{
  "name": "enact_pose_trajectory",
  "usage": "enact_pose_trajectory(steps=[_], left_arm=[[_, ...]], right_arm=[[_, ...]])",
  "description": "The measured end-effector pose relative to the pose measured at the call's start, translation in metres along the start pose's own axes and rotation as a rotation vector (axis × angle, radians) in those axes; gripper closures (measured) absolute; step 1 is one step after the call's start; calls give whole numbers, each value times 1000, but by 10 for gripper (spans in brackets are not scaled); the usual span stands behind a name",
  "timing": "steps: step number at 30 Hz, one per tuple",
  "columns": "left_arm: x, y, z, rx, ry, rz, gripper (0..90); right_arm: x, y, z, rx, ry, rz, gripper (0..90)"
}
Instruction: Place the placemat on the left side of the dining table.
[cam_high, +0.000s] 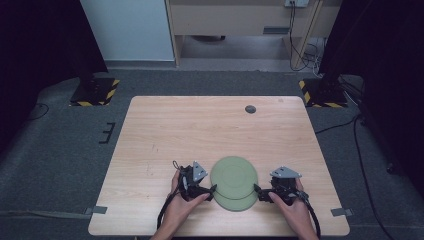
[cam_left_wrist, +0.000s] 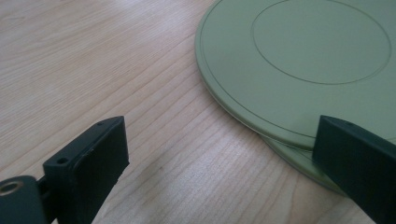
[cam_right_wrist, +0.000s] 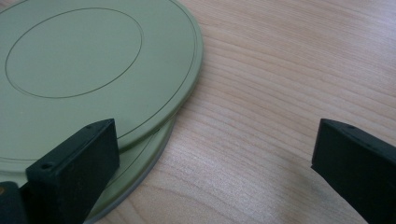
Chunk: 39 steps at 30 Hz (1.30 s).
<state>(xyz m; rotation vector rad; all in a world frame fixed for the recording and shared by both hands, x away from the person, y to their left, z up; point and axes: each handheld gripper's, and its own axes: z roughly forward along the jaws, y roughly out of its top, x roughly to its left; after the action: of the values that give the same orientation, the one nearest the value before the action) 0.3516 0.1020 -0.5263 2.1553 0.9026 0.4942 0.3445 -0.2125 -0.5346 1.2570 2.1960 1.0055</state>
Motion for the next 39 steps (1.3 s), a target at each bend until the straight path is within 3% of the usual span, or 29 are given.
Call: enact_pose_trajectory(steps=[3,7,12,18,23,29,32,39], left_arm=[[6,3,-7,-40,-13,-29,47],[19,13,-10,-56,-39,-53,63],[25,26,-1,-15,-109,-65,94],[21,39,11,3,-149,-62,175],[18,48,20,26,-148,-45,249],[20,54,25,33,-139,-49,311],[23,54,27,41,-135,-60,354],[31,55,35,56,-155,-95,404]], right_arm=[[0,0,-2,-2,-10,16,42],[-2,-1,-5,-1,3,24,42],[1,-1,-5,-6,14,14,44],[4,-2,-6,-3,46,-8,76],[10,-2,-6,3,67,-38,78],[8,0,-2,6,60,-36,26],[7,2,-1,2,16,-38,24],[1,1,-1,-15,-15,-18,70]])
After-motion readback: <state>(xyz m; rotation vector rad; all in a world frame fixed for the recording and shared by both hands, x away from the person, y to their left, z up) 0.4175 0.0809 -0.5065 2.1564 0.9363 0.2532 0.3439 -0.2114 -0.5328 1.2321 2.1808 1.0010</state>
